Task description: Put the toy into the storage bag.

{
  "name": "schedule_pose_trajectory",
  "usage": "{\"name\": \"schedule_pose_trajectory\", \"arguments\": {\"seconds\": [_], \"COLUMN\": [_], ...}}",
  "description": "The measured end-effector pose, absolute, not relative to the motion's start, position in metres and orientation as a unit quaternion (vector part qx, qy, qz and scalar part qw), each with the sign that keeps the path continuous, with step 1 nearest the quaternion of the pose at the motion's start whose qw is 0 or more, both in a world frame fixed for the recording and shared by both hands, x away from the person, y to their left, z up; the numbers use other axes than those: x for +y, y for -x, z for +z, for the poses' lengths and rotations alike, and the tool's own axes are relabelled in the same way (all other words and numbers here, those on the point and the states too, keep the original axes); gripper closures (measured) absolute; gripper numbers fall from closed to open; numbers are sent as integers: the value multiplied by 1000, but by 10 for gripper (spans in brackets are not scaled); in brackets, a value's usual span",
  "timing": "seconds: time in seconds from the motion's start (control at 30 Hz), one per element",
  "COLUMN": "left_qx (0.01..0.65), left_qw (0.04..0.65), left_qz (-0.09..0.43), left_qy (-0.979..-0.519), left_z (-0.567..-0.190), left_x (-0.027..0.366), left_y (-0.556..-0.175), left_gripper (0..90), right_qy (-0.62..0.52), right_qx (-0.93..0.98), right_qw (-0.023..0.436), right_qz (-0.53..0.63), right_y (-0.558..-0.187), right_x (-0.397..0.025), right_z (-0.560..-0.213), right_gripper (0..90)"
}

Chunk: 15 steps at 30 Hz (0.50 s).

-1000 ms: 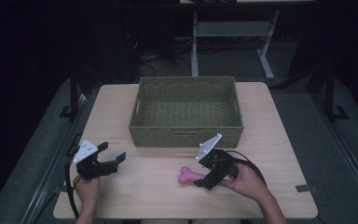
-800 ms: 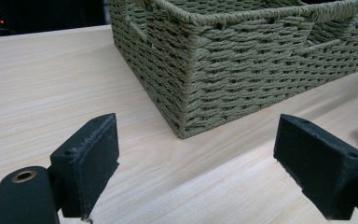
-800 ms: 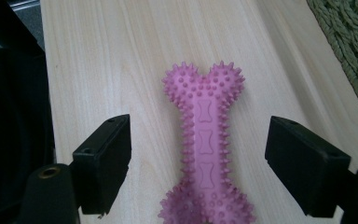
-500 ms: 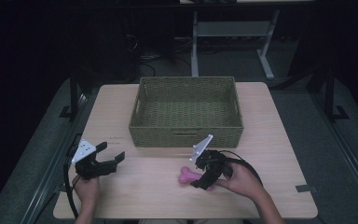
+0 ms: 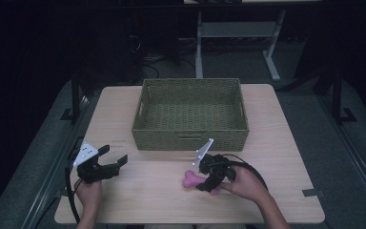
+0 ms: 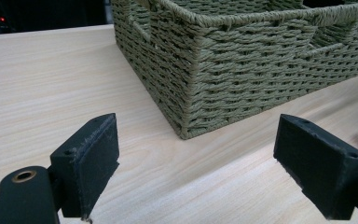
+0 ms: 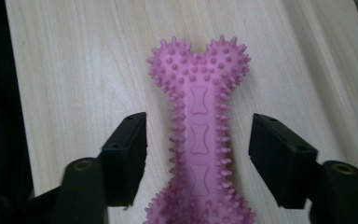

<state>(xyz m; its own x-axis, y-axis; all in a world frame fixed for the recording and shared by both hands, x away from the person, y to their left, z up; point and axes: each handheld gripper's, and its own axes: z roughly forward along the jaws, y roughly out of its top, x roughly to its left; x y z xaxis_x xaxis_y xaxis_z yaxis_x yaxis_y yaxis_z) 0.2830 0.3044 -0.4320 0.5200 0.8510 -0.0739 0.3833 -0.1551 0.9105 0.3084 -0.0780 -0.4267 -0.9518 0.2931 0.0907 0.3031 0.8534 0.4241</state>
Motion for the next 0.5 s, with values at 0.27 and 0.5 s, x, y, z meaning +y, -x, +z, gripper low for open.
{"name": "schedule_pose_trajectory", "arguments": {"seconds": [0.27,0.5], "left_qx": [428,429], "left_qw": [490,494], "left_qz": [239,238], "left_qy": [-721,-718], "left_z": [-432,-431], "left_x": [305,306], "left_y": [-283,-282], "left_gripper": [136,136], "right_qy": [152,145], "right_qx": [-968,-971], "right_qw": [12,10], "right_qz": [-202,-192], "right_y": [-308,-307], "right_x": [-76,-74], "right_z": [-433,-436], "right_gripper": [446,488]}}
